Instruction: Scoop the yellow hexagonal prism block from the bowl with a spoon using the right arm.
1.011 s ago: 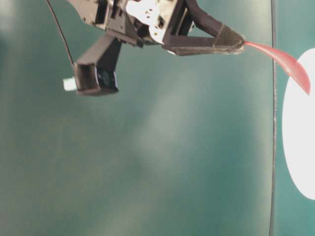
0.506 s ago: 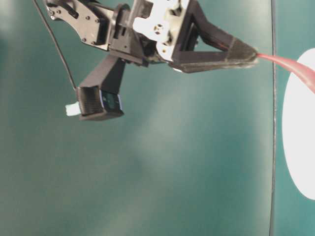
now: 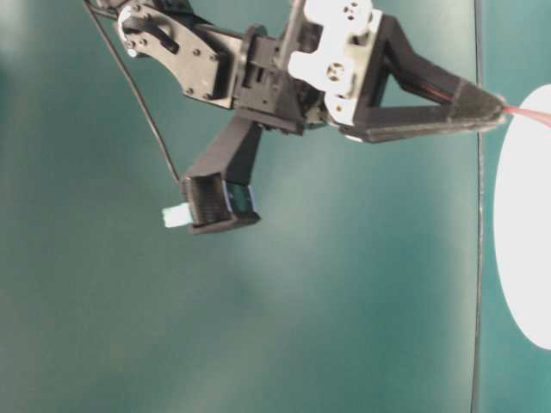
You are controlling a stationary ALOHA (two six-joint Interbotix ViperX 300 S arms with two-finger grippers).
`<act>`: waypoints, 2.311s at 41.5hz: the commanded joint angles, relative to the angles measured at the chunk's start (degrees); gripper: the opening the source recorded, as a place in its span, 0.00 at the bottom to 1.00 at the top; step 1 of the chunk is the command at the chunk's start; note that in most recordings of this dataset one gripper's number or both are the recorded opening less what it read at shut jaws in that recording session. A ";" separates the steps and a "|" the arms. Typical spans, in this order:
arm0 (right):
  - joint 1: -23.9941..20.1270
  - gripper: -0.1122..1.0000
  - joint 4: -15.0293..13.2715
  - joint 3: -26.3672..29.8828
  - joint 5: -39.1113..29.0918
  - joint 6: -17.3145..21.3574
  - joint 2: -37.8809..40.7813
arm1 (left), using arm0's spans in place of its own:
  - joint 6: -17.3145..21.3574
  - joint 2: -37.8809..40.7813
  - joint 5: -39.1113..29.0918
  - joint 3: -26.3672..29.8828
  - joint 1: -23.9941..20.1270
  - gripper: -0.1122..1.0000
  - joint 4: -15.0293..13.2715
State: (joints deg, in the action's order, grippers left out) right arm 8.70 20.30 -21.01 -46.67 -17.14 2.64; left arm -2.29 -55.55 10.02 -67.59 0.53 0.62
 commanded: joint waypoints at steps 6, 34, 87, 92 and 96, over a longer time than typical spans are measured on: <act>-0.09 0.32 -0.09 1.32 1.93 0.00 0.09 | 0.09 0.44 0.62 1.49 -0.09 0.17 0.18; -0.18 0.32 -0.18 0.97 9.93 -0.53 2.11 | 0.09 0.35 0.62 1.49 -0.09 0.17 0.09; -0.09 0.32 -4.66 3.96 13.71 -0.18 -8.61 | 0.00 0.44 0.62 1.49 -0.09 0.17 0.18; -0.09 0.32 -5.36 4.22 13.45 -0.09 -10.37 | 0.00 0.35 0.62 1.49 -0.09 0.17 0.18; -0.09 0.32 -5.45 4.22 12.66 -0.09 -10.63 | 0.00 0.44 0.62 1.49 -0.09 0.17 0.18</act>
State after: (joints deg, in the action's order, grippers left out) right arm 8.70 14.94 -18.19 -33.66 -17.31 -6.15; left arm -2.29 -55.55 10.02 -67.50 0.53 0.62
